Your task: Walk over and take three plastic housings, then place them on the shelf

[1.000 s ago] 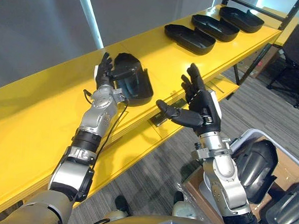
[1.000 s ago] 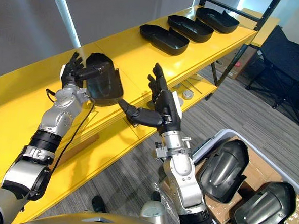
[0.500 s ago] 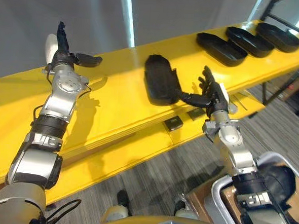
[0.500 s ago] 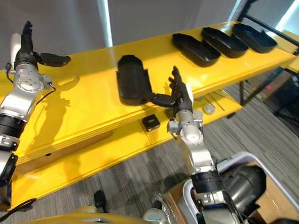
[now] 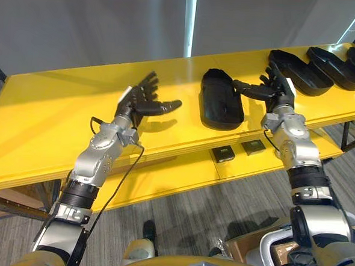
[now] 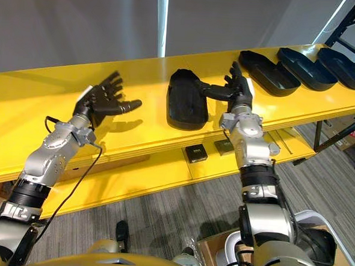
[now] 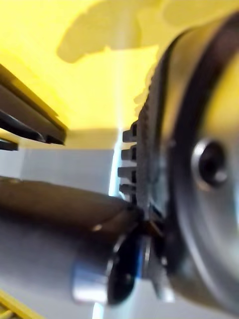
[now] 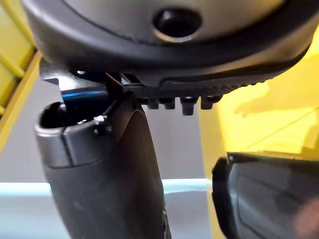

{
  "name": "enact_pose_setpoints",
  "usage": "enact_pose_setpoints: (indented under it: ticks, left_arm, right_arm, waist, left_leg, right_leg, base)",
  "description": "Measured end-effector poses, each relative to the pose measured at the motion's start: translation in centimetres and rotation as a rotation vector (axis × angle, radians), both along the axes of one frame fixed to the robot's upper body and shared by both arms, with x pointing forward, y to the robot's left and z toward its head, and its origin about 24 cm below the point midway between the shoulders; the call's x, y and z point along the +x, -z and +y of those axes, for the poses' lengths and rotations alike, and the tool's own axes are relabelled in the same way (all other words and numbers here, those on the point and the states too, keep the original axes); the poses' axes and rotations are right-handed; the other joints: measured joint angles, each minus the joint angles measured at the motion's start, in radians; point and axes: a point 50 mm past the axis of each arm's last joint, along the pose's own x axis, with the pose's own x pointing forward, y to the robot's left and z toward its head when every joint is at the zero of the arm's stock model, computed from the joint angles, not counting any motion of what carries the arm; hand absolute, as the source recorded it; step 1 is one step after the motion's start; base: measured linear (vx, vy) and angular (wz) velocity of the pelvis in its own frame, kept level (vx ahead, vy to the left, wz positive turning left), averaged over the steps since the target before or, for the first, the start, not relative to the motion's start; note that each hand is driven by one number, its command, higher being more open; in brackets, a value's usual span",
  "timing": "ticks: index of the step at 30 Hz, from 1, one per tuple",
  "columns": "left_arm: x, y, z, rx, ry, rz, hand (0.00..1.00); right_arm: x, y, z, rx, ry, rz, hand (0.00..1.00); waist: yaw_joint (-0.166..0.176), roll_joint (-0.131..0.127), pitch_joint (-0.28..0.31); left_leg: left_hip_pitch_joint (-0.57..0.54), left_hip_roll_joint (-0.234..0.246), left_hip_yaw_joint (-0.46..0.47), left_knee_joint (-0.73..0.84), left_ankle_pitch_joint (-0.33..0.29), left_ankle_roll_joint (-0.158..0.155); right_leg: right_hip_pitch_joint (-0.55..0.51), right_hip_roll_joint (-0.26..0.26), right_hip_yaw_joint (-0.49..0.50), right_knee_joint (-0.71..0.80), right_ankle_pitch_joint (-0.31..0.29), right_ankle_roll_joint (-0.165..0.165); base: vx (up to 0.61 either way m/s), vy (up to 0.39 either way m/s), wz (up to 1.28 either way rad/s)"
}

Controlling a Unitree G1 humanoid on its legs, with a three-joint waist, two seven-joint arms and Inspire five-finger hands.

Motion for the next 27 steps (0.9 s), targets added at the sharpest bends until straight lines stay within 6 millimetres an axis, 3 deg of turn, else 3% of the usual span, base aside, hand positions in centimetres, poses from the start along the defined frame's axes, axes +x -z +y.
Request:
enact_pose_setpoints:
  ticks: [6, 12, 20, 27]
  left_arm:
    - [-0.2, 0.3, -0.8, -0.020, 0.076, 0.011, 1.00]
    - [-0.3, 0.6, -1.2, 0.000, 0.129, 0.025, 1.00]
    - [-0.5, 0.8, -2.1, 0.053, 0.234, 0.037, 1.00]
    - [1.5, -1.5, -3.0, 0.073, 0.260, -0.010, 1.00]
  right_arm:
    - [0.6, -0.9, -1.3, 0.009, 0.044, 0.040, 1.00]
    - [1.1, -2.0, -1.8, -0.020, -0.044, 0.063, 1.00]
    - [2.6, -4.6, -0.2, -0.015, -0.150, 0.057, 1.00]
    - [3.3, -5.4, 0.5, -0.028, -0.194, 0.088, 1.00]
  waist:
    - [0.002, 0.004, 0.003]
    - [0.005, 0.005, 0.009]
    - [0.010, 0.003, 0.060]
    - [0.029, 0.000, 0.099]
  left_leg:
    - [0.005, 0.009, -0.004, 0.000, 0.003, -0.008]
    - [0.005, 0.009, -0.010, 0.000, 0.005, -0.009]
    - [-0.004, 0.007, -0.015, 0.000, 0.005, -0.009]
    - [-0.007, 0.006, -0.020, 0.000, 0.009, -0.004]
  right_leg:
    - [0.006, 0.008, -0.001, 0.001, -0.002, -0.003]
    - [0.009, 0.008, -0.004, 0.001, -0.002, -0.003]
    - [0.003, 0.009, -0.007, 0.000, -0.002, -0.003]
    - [-0.006, 0.008, -0.007, 0.018, -0.004, -0.005]
  base:
    - [-0.05, 0.013, 0.00]
    - [0.00, 0.000, 0.01]
    - [0.00, 0.000, 0.00]
    - [0.00, 0.000, 0.00]
